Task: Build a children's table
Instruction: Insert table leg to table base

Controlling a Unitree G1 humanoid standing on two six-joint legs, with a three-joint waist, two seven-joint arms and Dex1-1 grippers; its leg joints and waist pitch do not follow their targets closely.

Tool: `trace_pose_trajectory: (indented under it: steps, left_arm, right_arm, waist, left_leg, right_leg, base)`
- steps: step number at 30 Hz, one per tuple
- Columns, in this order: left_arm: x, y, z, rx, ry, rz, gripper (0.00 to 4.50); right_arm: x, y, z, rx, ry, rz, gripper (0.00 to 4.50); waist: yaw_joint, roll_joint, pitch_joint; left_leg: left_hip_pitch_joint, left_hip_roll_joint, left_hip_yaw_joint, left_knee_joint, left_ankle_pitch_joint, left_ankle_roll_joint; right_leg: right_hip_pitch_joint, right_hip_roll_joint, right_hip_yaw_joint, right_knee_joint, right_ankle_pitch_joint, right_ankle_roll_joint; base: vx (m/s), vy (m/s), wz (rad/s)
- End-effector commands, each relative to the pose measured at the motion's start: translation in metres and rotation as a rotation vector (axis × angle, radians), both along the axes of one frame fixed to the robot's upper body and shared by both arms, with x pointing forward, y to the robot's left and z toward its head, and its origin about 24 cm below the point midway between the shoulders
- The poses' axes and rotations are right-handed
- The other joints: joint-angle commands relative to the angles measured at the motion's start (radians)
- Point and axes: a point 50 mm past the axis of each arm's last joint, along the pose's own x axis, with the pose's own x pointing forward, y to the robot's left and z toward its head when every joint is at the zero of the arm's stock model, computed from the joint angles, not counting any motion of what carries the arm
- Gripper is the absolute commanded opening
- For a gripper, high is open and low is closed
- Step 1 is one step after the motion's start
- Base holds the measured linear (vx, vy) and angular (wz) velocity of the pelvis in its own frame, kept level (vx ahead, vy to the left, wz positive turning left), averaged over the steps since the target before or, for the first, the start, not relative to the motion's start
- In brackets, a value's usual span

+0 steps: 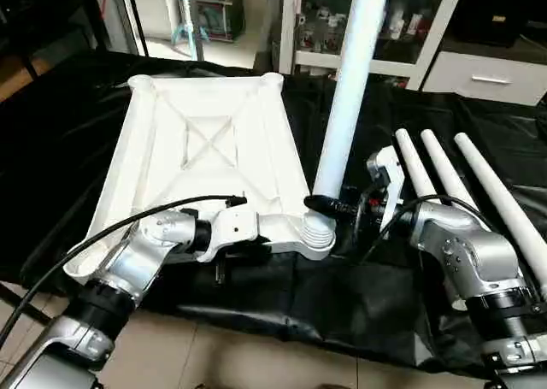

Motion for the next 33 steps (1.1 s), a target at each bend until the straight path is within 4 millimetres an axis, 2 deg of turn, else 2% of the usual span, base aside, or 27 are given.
trace_pose_trajectory:
  steps: [1,5,9,19,27,33]
  left_arm:
    - [-0.009,0.000,-0.011,0.023,0.054,-0.032,0.05]
    - [-0.009,0.000,-0.010,0.020,0.056,-0.042,0.05]
    - [-0.009,0.000,-0.009,0.024,0.054,-0.041,0.05]
    - [-0.010,0.000,-0.012,0.037,0.056,-0.038,0.05]
    - [-0.009,0.000,-0.012,0.043,0.056,-0.034,0.05]
    - [-0.010,0.001,-0.014,0.048,0.058,-0.034,0.05]
  right_arm:
    - [-0.001,-0.002,-0.003,-0.024,0.014,0.025,1.91]
    - [0.000,-0.002,-0.008,-0.042,0.029,0.037,1.91]
    - [0.003,-0.002,-0.012,-0.055,0.041,0.034,1.91]
    - [0.003,0.009,-0.018,-0.093,0.021,0.040,1.91]
    - [0.004,0.000,-0.029,-0.088,0.046,-0.045,1.91]
    - [0.000,-0.008,-0.040,-0.099,0.078,-0.070,1.91]
  waist:
    - [0.004,-0.012,-0.061]
    - [0.005,-0.013,-0.060]
    - [0.003,-0.013,-0.059]
    - [0.000,-0.012,-0.060]
    - [-0.001,-0.009,-0.061]
    - [0.000,-0.009,-0.061]
  left_leg:
    - [0.000,0.070,-0.020,-0.082,-0.092,0.048]
    - [0.000,0.071,-0.020,-0.082,-0.084,0.054]
    - [0.000,0.071,-0.021,-0.084,-0.110,0.044]
    - [0.002,0.072,-0.023,-0.088,-0.135,0.026]
    - [0.004,0.072,-0.022,-0.089,-0.146,0.019]
    - [0.005,0.073,-0.023,-0.090,-0.163,0.012]
  right_leg:
    - [0.045,-0.088,0.043,-0.071,-0.177,-0.254]
    - [0.046,-0.089,0.042,-0.069,-0.154,-0.265]
    - [0.046,-0.089,0.042,-0.072,-0.187,-0.263]
    - [0.044,-0.087,0.043,-0.073,-0.188,-0.257]
    - [0.043,-0.086,0.043,-0.072,-0.161,-0.266]
    - [0.044,-0.087,0.044,-0.074,-0.179,-0.261]
  base:
    - [0.000,0.000,0.00]
    - [0.000,0.000,0.00]
    - [0.000,0.000,0.00]
    - [0.000,0.000,0.00]
    - [0.000,0.000,0.00]
    - [0.000,0.000,0.00]
